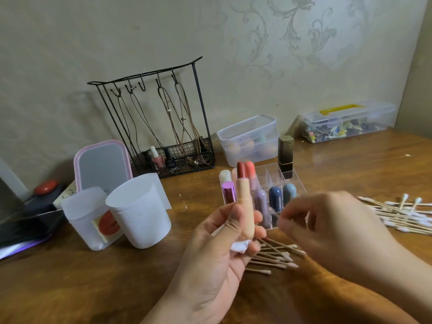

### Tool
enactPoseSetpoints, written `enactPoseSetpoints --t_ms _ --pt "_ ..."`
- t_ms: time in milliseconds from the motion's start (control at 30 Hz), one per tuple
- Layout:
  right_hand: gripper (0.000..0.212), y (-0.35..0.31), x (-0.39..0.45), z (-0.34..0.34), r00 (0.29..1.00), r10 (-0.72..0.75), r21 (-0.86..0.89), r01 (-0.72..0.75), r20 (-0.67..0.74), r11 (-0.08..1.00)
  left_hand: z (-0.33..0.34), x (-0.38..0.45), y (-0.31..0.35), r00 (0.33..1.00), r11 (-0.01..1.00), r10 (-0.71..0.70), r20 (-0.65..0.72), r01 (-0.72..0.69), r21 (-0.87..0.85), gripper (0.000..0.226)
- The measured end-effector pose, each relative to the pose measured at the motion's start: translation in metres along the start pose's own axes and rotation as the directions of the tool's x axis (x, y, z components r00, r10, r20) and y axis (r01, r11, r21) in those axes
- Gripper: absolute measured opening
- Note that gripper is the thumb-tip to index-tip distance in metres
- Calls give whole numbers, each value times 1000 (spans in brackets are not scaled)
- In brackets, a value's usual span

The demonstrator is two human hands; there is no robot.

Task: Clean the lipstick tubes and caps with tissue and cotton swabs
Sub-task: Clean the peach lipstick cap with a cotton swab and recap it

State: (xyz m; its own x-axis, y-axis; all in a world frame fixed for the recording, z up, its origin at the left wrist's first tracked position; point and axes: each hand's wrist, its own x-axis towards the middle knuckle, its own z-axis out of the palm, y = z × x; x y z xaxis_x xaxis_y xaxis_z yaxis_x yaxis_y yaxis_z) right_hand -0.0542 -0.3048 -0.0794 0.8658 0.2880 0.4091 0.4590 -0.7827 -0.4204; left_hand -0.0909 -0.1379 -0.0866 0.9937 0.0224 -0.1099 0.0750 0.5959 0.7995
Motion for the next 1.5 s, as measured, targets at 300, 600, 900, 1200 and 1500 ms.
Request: enactPoseSetpoints --t_ms 300,600,900,1200,1500 --pt "26 -10 -1 8 954 34 -190 25 298 982 2 -2 0 997 997 -46 58 49 -58 28" --pt "21 -6 -3 9 980 -12 -96 32 201 995 1 -1 -3 997 998 -54 59 56 -26 29" --pt "38 -10 -10 20 979 -95 385 159 -179 909 4 0 -8 994 994 58 -89 -50 98 26" --pt "31 -9 -6 18 998 -23 547 54 -63 836 4 -1 -9 997 997 -37 74 42 -61 36" --pt "20 -15 -13 18 993 -112 767 43 39 640 7 0 -4 991 992 128 32 -127 -29 27"
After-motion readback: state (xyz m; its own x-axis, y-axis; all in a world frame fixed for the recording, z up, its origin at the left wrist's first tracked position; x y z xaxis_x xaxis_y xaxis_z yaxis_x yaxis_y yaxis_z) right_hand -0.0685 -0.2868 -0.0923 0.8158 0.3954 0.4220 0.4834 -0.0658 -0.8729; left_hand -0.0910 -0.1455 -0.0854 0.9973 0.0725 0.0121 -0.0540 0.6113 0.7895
